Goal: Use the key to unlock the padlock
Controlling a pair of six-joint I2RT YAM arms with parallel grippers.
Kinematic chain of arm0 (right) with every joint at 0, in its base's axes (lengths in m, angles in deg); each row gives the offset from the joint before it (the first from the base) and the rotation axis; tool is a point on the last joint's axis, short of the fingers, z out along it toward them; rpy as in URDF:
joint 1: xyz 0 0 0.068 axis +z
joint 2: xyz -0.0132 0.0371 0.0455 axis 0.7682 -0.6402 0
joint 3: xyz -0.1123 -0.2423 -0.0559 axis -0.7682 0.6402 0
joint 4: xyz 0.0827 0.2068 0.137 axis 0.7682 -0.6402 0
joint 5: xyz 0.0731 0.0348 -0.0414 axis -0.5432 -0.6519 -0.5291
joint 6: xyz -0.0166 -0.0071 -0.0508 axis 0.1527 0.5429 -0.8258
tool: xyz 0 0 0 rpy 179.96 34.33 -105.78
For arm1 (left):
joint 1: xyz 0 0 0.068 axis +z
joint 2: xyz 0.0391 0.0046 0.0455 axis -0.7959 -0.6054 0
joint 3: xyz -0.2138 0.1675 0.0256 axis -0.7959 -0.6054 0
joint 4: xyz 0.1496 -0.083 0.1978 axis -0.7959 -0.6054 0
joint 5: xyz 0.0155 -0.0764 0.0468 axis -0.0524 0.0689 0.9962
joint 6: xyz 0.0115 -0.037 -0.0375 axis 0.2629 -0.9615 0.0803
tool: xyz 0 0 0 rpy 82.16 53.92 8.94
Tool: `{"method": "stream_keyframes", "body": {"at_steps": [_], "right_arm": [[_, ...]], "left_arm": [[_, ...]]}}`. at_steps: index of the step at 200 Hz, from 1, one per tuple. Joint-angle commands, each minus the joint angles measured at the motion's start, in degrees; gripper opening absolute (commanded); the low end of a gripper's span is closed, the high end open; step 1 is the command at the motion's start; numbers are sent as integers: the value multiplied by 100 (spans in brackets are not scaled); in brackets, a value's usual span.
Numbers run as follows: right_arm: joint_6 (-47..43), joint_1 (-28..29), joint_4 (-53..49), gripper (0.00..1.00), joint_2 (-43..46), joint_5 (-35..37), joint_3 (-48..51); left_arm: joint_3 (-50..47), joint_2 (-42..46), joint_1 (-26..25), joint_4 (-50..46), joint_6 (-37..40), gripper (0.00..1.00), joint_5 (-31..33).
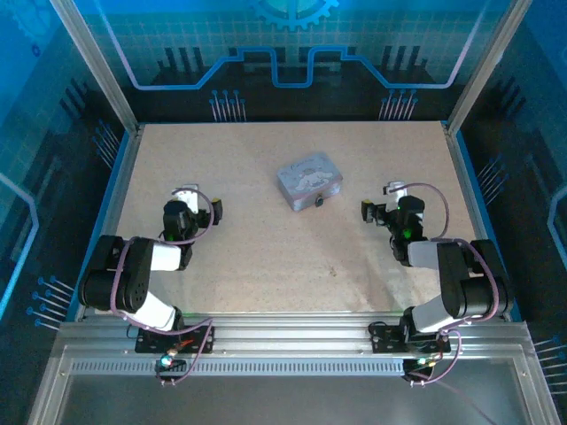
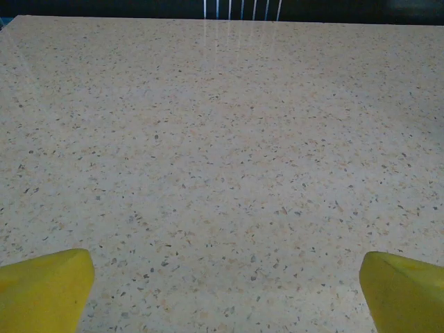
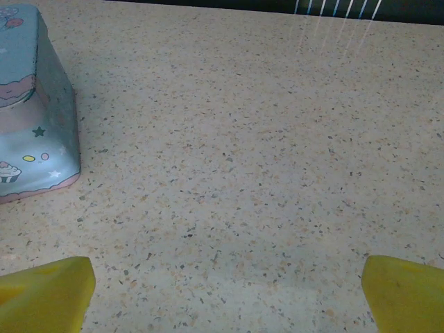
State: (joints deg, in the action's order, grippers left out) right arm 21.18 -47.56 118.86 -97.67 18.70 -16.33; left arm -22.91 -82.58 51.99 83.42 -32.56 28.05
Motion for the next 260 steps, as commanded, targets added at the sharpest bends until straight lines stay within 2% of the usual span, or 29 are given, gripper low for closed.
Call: {"method": "stream_keyframes", "body": {"at_steps": [1, 260], "right_arm": [[-94, 85, 222, 100, -68, -47, -115], [-97, 79, 192, 100, -68, -59, -130]], "left_arm": [[122, -88, -45, 261, -56, 99, -70], [161, -87, 14, 204, -122, 99, -97]]}}
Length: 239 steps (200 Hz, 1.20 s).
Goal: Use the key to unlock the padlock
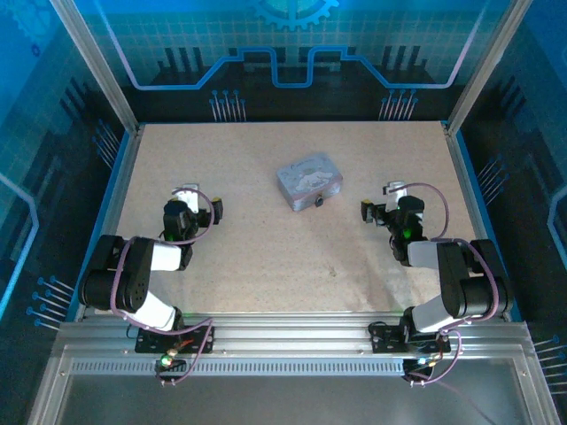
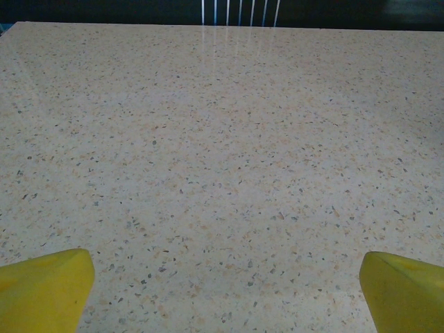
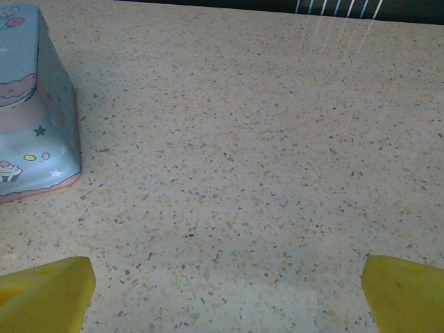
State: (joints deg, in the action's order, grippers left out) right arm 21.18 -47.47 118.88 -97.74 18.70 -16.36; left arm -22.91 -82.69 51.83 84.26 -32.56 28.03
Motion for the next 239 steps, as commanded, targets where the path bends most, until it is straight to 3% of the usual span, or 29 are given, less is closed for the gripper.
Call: {"method": "stream_keyframes", "body": {"at_steps": [1, 41, 59, 91, 131, 171, 204, 239], "right_arm": [[-97, 75, 190, 100, -62, -57, -122], [-67, 71, -164, 100, 268, -6, -208], [-61, 67, -434, 100, 618, 7, -196], [88, 92, -1326, 100, 1387, 11, -357], [764, 259, -2581, 100, 2292, -502, -667], [1379, 676, -3918, 100, 2825, -884, -881], [2079, 1046, -4682, 100, 3189, -1177, -811], [2737, 1601, -5369, 91, 3342, -1295, -658]], "left_arm": [[153, -81, 29, 116, -123, 99, -95], [-159, 84, 29, 590, -163, 99, 41], [-236, 528, 29, 347, -188, 99, 108], [-78, 1603, -4, -799, -235, 99, 139], [745, 2760, 3, -3269, -1803, 99, 151], [1169, 3085, -15, -4736, -3130, 99, -755], [1155, 3115, -145, -4912, -3855, 99, -1642], [1106, 2978, -673, -4932, -4285, 99, -2056]]}}
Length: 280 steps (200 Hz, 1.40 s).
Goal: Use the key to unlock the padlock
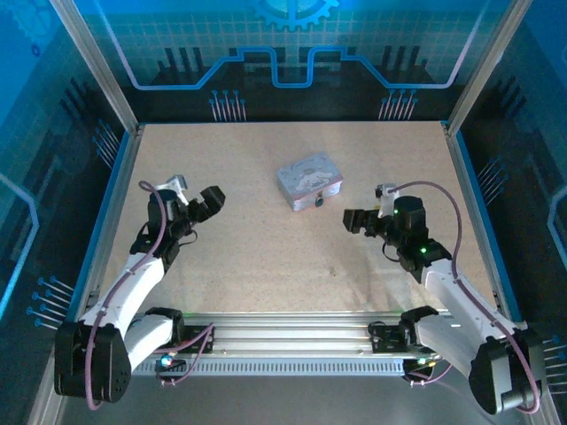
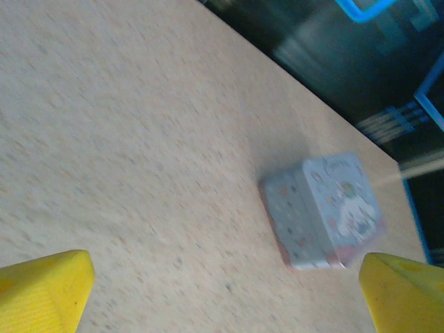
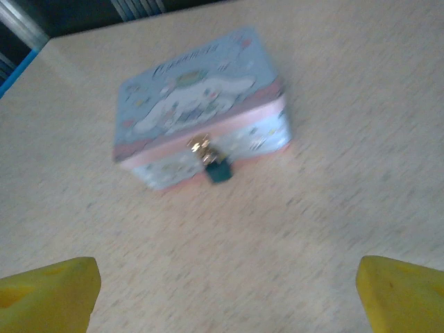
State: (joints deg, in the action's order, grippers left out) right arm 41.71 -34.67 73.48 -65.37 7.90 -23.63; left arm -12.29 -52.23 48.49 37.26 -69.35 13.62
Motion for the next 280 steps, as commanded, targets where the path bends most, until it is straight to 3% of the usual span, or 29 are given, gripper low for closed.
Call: {"method": "stream_keyframes", "body": {"at_steps": [1, 47, 85, 195, 280], "right_arm": [[696, 337, -840, 90, 104, -215, 72], [1334, 984, -1067, 77, -74, -250, 450], [1694, 1440, -1042, 66, -373, -199, 696], [1963, 1903, -579, 41, -1230, -104, 794], [2003, 2111, -532, 31, -1585, -79, 624]], "left_arm": [[37, -71, -357, -220, -618, 99, -610], [-394, -194, -1191, 394, -1228, 99, -454], [-650, -251, -1572, 638, -1399, 99, -289], [-788, -429, -1728, 946, -1531, 98, -307], [-784, -425, -1728, 925, -1508, 98, -277]]}}
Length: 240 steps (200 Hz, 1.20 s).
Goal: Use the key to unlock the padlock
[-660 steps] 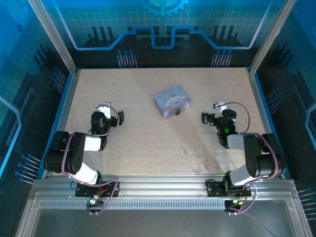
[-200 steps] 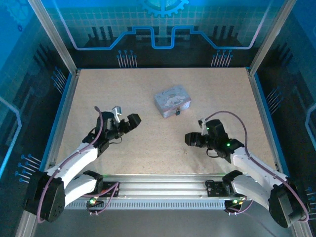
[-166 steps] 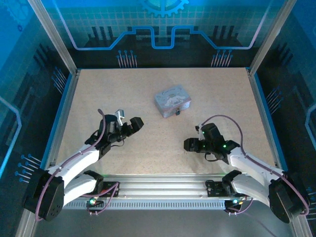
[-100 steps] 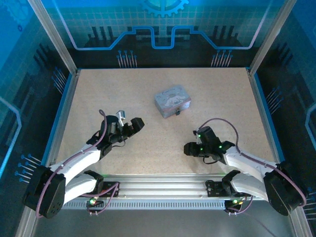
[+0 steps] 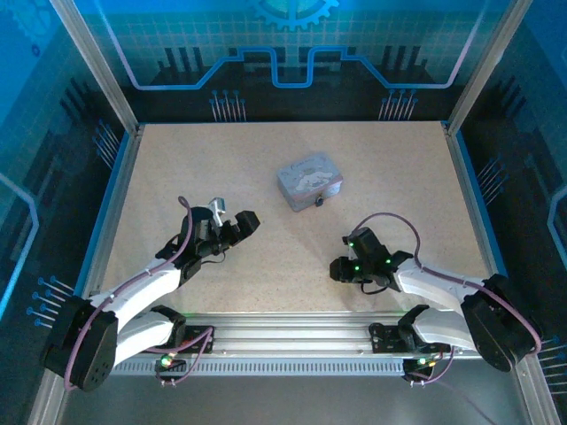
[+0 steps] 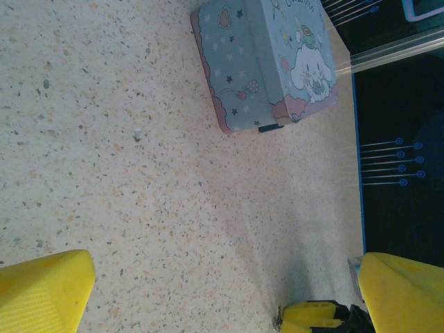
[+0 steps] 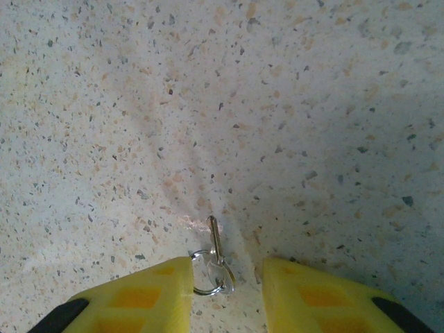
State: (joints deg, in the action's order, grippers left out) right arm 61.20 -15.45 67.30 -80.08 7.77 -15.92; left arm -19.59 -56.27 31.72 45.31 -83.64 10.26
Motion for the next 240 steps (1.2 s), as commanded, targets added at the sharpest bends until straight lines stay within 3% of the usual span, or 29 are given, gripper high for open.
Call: {"method": "stream_keyframes", "body": {"at_steps": [1, 141, 200, 240], "right_arm": [[55, 190, 85, 31, -114, -64, -149], [76, 386, -75, 26, -365, 204, -249], [28, 446, -110, 7, -363, 257, -309], [-439, 437, -47, 0, 0, 352, -326]], "left_arm": [[-55, -21, -52, 121, -78, 98, 62], [-131, 92, -48, 49, -60, 99, 119], [-141, 179, -52, -49, -35, 99, 153], [-69, 269, -47, -34, 93, 99, -31]]}}
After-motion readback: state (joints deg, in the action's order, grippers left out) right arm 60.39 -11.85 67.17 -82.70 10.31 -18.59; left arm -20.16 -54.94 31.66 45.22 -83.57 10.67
